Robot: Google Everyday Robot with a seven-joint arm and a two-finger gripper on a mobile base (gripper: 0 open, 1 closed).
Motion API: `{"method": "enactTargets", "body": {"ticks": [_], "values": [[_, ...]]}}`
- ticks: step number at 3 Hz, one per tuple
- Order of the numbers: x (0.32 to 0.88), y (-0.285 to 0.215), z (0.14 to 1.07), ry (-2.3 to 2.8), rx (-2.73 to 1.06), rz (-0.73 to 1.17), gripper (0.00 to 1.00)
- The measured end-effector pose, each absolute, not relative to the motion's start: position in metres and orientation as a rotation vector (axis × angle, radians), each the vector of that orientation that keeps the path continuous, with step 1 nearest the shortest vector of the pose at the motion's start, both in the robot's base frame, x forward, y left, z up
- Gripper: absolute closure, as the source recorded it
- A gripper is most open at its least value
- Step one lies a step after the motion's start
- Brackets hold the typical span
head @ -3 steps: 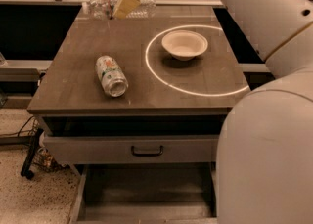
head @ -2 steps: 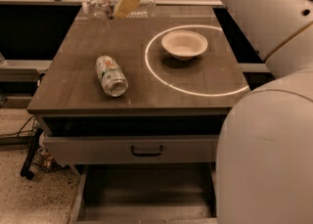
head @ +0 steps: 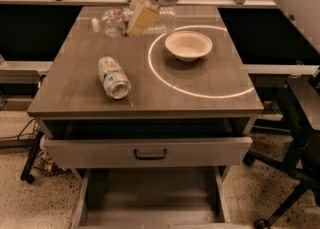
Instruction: Place water bottle into middle drawer
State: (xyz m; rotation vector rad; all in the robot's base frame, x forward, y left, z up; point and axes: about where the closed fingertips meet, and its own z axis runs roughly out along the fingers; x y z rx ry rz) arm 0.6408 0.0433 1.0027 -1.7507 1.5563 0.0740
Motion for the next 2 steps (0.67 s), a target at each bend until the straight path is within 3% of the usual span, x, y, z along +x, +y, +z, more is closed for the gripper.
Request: {"method": "enactTargets", "body": {"ticks": [1, 2], "values": [[0.577, -0.005, 1.001, 1.682, -1.718, 0.036, 1.00], [0.550, -0.049, 1.006, 1.788, -1.683, -0.047, 1.00]]}}
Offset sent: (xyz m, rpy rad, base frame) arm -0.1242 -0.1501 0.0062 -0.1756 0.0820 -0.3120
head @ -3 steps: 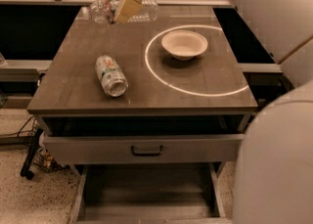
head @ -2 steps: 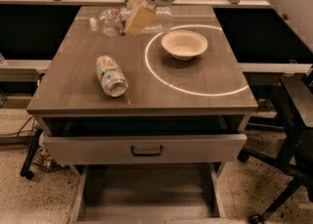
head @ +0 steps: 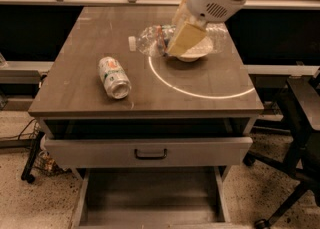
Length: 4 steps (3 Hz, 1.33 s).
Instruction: Place water bottle into middle drawer
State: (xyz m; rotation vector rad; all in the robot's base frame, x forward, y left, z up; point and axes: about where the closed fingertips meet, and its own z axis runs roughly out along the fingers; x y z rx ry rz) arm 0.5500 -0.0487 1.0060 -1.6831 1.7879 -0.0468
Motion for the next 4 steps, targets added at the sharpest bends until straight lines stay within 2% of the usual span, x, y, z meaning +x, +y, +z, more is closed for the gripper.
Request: {"method": "enactTargets", "body": {"ticks": [1, 2, 4], "values": [[0.547, -0.051, 1.008, 1.792, -1.681, -0.054, 1.00], [0.527, -0.043, 0.999, 1.759, -1.764, -0.030, 1.00], [0.471, -0.064, 0.944, 1.805, -1.873, 0.040, 1.00]]}}
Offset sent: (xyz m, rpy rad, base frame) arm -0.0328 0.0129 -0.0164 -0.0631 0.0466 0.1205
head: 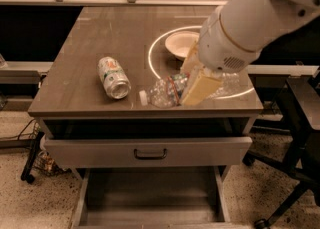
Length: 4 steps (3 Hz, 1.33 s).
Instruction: Place water bottle into middle drawer
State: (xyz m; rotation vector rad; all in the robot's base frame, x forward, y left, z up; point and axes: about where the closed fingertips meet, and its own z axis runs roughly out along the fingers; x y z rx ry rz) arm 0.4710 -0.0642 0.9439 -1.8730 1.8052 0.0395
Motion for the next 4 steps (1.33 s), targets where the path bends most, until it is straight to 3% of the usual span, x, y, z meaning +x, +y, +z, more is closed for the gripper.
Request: {"method": "enactTargets", "body": {"ticks": [2, 4], "values": [[0.419, -0.102, 0.829, 1.886, -1.896, 0.120, 1.00], [0.416, -0.098, 0.822, 1.874, -1.897, 0.139, 1.00]]}}
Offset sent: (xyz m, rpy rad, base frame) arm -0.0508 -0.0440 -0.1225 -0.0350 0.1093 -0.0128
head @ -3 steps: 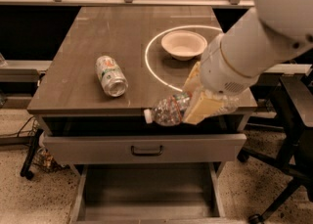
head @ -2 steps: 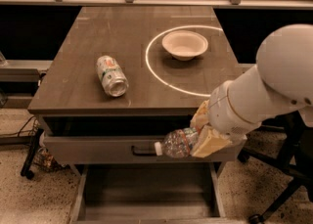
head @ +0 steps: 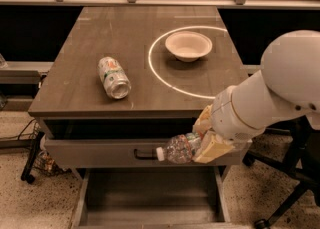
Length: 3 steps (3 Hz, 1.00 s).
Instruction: Place water bottle into middle drawer
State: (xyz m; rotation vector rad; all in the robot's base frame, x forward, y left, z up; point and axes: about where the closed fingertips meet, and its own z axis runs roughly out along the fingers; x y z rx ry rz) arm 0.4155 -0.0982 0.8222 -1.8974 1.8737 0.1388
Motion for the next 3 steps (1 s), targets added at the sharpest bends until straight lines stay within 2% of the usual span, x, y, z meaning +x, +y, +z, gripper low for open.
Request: {"method": "enactTargets", "body": {"ticks": [1, 3], "values": [[0.401, -0.071, 0.775, 1.900, -1.842, 0.248, 1.00], [0.381, -0.047, 0.691, 1.955, -1.771, 0.362, 1.00]]}}
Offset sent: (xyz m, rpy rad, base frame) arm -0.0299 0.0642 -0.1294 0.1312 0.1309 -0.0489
